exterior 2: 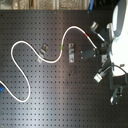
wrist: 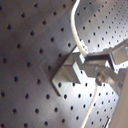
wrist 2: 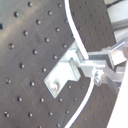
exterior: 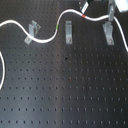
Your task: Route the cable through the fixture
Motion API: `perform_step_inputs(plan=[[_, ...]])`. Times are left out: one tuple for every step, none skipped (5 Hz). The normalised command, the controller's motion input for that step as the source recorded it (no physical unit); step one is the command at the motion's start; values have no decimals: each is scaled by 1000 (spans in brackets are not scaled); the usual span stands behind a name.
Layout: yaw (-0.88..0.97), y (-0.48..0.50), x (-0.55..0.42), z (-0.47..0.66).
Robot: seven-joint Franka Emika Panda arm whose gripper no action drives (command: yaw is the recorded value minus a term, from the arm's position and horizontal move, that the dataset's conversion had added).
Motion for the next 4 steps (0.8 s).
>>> perform_step_inputs(plan=[[-226, 126, -19, 65], [-257, -14, -82, 236], [-334, -42, -165, 305], [0, 83, -250, 63]])
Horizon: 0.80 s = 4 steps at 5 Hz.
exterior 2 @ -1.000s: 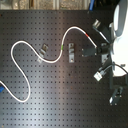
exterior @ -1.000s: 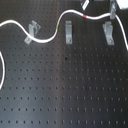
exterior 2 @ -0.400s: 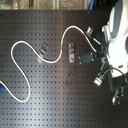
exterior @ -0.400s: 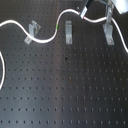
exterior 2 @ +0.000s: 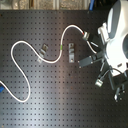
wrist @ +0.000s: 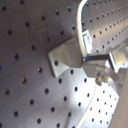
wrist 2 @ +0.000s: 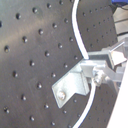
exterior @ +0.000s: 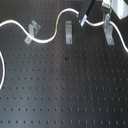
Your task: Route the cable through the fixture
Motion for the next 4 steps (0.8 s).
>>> perform_step_inputs(plan=[[6, 47, -299, 87], [0, 10, -217, 265], [0, 31, -216, 374], [0, -81, -386, 580]])
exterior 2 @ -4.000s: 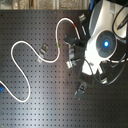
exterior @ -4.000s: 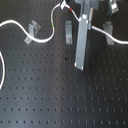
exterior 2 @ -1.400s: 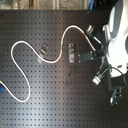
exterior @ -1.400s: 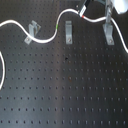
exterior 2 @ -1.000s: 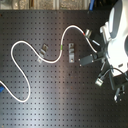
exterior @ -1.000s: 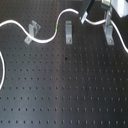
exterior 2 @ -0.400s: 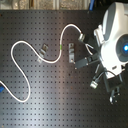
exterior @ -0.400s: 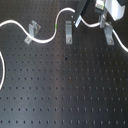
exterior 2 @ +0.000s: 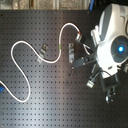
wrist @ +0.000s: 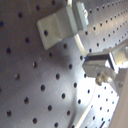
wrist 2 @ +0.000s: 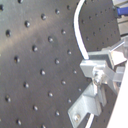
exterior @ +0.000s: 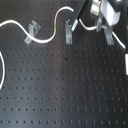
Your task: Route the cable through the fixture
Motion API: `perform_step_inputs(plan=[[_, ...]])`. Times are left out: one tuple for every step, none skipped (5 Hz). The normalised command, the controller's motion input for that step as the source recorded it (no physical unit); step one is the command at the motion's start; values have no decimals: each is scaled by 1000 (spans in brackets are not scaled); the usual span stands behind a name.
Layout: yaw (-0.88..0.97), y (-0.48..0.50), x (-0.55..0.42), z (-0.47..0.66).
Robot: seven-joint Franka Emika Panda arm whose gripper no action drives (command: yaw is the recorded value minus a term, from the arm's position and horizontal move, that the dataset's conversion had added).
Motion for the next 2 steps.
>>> perform_step_inputs(plan=[[0, -94, -294, 405], [0, -1, -1, -32]])
